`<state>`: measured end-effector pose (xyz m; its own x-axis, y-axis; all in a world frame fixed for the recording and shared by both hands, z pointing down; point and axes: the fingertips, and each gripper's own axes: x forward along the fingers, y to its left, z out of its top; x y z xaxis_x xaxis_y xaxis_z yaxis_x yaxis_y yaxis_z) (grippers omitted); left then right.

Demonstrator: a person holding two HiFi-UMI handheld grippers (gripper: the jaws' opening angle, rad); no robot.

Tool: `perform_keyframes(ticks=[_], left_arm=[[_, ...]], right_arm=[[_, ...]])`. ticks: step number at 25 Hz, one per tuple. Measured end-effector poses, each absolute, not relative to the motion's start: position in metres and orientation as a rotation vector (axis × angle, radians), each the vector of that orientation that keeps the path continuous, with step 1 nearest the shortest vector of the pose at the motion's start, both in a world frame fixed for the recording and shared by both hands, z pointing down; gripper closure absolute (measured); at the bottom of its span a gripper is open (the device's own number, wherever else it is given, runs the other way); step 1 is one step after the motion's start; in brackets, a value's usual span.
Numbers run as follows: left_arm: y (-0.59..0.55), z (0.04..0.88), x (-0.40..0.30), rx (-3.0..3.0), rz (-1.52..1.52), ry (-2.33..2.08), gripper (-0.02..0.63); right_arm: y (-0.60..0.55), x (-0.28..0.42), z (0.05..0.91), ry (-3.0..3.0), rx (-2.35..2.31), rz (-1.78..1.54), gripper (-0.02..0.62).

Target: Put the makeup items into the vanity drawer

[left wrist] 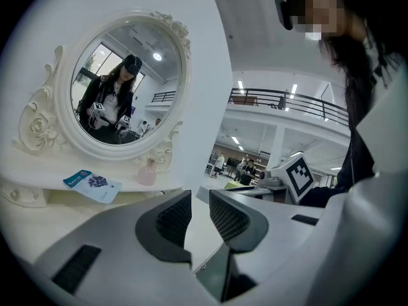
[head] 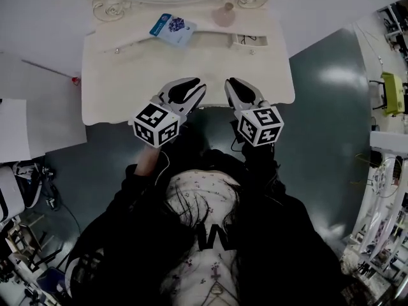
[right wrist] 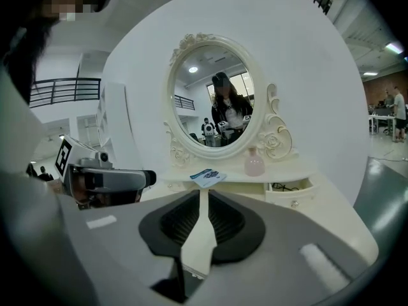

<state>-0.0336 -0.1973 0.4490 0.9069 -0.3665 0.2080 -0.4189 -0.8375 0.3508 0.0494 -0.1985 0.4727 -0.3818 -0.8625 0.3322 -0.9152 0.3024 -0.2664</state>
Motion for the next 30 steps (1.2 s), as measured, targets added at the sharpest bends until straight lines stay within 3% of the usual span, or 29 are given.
perform_keyframes(ticks=[19, 30], left_arm=[[-0.011, 0.46, 0.022, 2.611, 0.233, -0.838, 0.518], [0.048, 0.441, -0.003, 2.64, 0.271, -0.913, 0.518]], right_arm=[[-0.012, 0.095, 0.475, -2.615, 1.428, 0.659, 0.561], [0.037, 0.061, 0.465, -2.7, 1.352, 0.644, 0.561]])
